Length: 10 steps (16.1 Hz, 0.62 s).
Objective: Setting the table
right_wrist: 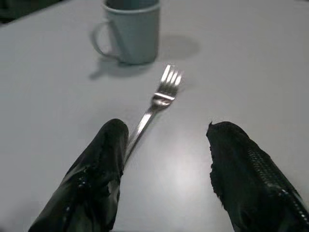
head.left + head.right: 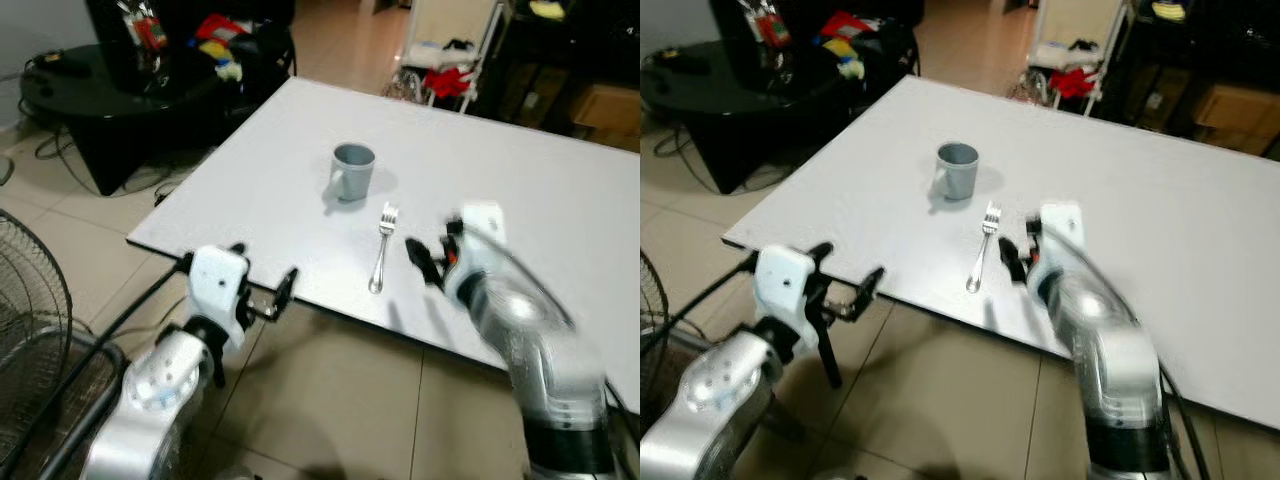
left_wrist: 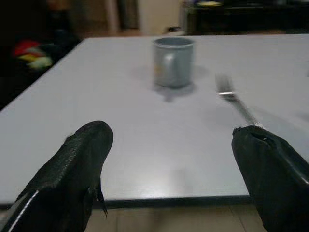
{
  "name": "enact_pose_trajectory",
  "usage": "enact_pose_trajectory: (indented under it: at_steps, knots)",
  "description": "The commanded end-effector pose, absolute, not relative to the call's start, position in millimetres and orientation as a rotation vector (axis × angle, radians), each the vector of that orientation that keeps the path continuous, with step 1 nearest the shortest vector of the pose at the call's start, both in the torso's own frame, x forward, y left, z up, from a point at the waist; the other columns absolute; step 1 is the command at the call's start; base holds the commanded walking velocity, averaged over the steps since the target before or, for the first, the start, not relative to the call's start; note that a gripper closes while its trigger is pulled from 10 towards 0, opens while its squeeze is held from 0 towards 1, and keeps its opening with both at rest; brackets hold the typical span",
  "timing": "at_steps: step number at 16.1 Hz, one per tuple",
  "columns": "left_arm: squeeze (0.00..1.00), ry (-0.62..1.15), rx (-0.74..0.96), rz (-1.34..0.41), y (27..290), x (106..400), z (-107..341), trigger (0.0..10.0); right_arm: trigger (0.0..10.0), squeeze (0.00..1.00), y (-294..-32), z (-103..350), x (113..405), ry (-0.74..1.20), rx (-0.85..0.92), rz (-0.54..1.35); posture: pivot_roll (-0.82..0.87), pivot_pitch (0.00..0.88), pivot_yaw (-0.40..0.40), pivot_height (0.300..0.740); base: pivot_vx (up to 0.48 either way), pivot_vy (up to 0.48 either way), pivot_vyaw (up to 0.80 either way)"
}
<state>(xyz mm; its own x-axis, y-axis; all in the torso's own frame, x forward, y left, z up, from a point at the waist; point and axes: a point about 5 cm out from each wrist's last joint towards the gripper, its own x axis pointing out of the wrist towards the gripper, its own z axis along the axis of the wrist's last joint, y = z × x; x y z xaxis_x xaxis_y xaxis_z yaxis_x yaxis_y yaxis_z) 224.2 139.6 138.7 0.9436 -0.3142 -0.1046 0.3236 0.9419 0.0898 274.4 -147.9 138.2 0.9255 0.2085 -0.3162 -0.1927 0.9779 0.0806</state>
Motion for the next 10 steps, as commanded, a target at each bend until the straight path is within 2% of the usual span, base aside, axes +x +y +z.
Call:
enact_pose_trajectory:
  at_steps: [1, 3, 5, 7, 10]
  knots:
    - [0.0, 0.08, 0.122, -0.269, 145, 224, 137, 10.0, 10.0, 0.0, -143, 149, 271, 0.259, 0.04, 0.229, 0.07, 0.0, -0.04, 0.74, 0.0, 0.0, 0.0]
    - [0.0, 0.087, 0.119, -0.195, 149, 214, 133, 10.0, 10.0, 0.0, -148, 144, 252, 0.216, -0.085, 0.16, 0.08, 0.0, -0.039, 0.74, 0.0, 0.0, 0.0]
    - [0.0, 0.077, 0.117, -0.173, 149, 203, 134, 10.0, 10.0, 0.0, -150, 136, 240, 0.209, -0.034, 0.208, 0.1, 0.0, -0.052, 0.74, 0.0, 0.0, 0.0]
    - [0.0, 0.077, 0.117, -0.153, 150, 199, 134, 10.0, 10.0, 0.0, -145, 132, 239, 0.195, -0.024, 0.268, 0.09, 0.0, -0.042, 0.74, 0.0, 0.0, 0.0]
    - [0.0, 0.076, 0.147, -0.148, 153, 199, 134, 10.0, 10.0, 0.0, -139, 133, 237, 0.169, 0.028, 0.283, 0.1, 0.005, -0.045, 0.74, 0.0, -0.284, 0.0]
